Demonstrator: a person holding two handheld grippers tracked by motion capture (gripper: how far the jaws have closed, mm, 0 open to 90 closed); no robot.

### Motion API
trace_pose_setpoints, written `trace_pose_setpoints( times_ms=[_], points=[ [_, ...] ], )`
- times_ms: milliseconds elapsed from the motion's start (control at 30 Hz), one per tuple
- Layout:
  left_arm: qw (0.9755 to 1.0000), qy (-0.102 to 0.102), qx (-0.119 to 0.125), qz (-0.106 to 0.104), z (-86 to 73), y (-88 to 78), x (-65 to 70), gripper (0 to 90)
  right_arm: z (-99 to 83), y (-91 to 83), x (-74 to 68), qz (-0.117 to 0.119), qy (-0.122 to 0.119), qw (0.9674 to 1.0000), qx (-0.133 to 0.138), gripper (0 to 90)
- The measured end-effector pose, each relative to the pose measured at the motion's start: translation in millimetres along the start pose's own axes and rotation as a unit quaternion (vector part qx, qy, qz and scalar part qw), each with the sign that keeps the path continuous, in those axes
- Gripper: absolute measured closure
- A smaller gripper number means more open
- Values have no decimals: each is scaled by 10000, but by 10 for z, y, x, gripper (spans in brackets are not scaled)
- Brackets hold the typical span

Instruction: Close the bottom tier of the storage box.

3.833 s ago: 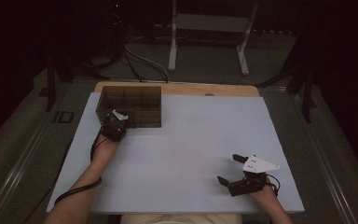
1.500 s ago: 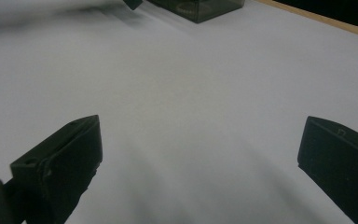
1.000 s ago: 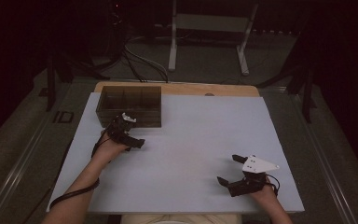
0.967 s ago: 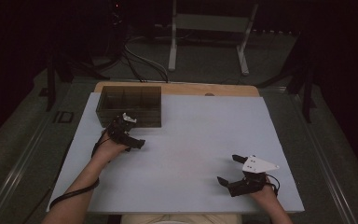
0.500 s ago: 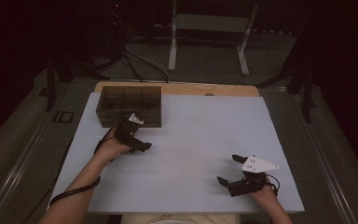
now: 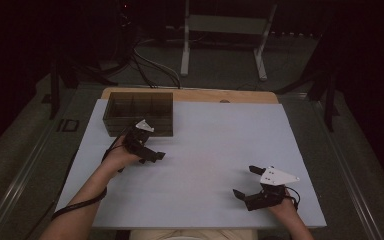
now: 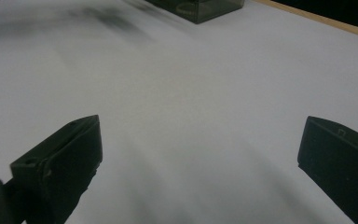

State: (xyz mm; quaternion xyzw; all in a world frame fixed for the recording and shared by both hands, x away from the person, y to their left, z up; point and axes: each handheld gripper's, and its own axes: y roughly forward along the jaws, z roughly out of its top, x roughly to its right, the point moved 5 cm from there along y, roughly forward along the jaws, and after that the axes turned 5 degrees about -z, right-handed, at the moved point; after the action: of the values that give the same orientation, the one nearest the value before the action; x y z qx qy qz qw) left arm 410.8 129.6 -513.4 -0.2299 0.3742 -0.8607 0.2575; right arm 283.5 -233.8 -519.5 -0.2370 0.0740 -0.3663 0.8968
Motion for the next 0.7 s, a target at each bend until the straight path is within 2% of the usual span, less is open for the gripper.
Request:
trace_pose_setpoints(
  times_ms=[167, 400, 433, 667, 700],
  points=[
    [10000, -5, 28, 85, -56, -82, -13, 11, -1, 3, -1, -3, 9, 10000, -12, 0],
    [9998, -94, 55, 164, -145, -165, -25, 11, -2, 7, -5, -4, 3, 10000, -19, 0],
    [9996, -112, 65, 251, -173, -198, -32, 11, -3, 8, -5, -2, 5, 10000, -22, 0],
    [9992, -215, 111, 317, -253, -295, -39, 11, -4, 13, -4, 3, -7, 10000, -24, 0],
    [9989, -237, 145, 376, -277, -326, -40, 11, -4, 13, -6, 0, -10, 10000, -29, 0]
  ],
)
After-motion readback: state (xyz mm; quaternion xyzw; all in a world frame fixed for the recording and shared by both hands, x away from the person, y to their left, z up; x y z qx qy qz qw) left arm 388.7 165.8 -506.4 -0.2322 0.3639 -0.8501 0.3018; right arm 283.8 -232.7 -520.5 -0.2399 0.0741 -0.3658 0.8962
